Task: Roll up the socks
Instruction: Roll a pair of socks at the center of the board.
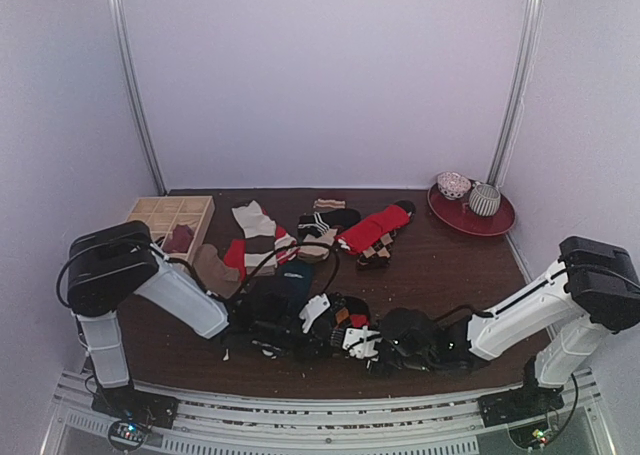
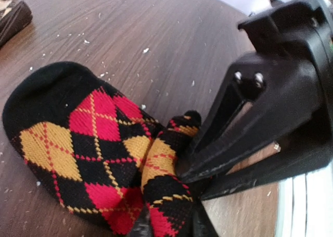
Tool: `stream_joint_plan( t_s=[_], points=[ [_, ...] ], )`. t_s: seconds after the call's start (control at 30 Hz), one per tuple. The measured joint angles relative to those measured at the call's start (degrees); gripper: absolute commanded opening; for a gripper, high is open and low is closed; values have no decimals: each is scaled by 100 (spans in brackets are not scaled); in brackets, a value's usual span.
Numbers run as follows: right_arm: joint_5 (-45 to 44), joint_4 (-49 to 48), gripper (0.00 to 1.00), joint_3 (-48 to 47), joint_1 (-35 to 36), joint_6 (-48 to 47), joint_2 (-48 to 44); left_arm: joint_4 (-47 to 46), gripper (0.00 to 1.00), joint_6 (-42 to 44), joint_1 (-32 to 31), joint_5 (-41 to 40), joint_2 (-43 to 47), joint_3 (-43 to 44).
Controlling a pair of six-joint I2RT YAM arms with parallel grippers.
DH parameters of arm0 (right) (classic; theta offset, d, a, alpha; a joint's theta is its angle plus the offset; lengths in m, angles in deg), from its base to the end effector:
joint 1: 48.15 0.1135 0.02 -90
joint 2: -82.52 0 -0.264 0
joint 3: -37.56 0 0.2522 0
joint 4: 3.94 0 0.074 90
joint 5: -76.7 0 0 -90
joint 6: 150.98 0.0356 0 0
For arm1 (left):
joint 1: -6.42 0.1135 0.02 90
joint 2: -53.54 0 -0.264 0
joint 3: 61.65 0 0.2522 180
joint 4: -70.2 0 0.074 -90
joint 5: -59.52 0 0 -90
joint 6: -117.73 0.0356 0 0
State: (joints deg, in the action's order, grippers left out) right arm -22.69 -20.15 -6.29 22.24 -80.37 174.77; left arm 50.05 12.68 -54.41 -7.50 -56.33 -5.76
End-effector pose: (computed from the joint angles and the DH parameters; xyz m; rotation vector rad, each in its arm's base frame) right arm 0.1029 0.2714 0.1306 -1.4430 1.5862 0.3504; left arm 0.1569 -0.3095 0.0984 1.1474 2.0631 -1.1462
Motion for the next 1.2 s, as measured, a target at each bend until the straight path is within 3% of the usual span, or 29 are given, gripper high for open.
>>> stream_joint_plan(
  t_s=[0.13,0.37,0.53,0.73,0.93,1.2],
  points=[
    [509,197,13,-157,-210,323,0,380,51,155,-39,-243,245,-79],
    [1814,938,13,-885,-951,981,286,1414,75,481,-68,-957,868,-184],
    [2765,1539,13,-1460,-1316,1700,603,1342,79,671,-2,-1694,1902,-962],
    [3335,1513,13,-1419,-1606,2621,671,7,77,1340,-212,-1886,2911,-1604],
    [3501,1019,13,-1137,-1648,3051,660,-966,75,1740,-212,-1543,2157,-1628],
    [3650,785,13,-970,-1668,3141,632,-1436,75,1930,-212,-1176,907,-1440]
  ],
)
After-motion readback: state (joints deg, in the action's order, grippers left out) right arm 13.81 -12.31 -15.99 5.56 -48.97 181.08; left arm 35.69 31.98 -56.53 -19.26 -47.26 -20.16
